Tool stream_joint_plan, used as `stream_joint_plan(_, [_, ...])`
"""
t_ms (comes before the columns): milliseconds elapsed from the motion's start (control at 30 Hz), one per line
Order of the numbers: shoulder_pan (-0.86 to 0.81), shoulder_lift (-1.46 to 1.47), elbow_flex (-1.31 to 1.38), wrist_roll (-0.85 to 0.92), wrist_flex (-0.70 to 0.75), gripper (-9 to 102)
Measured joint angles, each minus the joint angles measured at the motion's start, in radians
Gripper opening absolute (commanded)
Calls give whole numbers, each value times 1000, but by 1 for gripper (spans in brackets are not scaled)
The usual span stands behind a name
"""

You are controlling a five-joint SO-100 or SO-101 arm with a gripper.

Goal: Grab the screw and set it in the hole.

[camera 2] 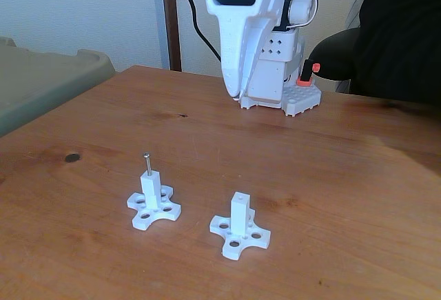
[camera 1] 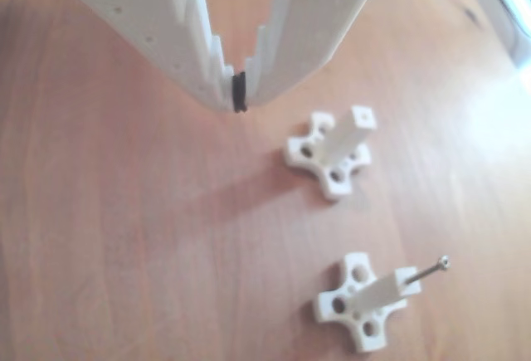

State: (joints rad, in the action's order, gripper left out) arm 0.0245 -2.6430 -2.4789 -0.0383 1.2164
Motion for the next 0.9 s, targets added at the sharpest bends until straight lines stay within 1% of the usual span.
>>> stream_joint_plan(100, [-15, 115, 97, -6, 0, -4])
stream_joint_plan(667, [-60, 436, 420, -6, -20, -4])
stream_joint_plan(733, [-75, 545, 483, -8, 21, -4])
stream_joint_plan(900, [-118, 649, 624, -8, 80, -4])
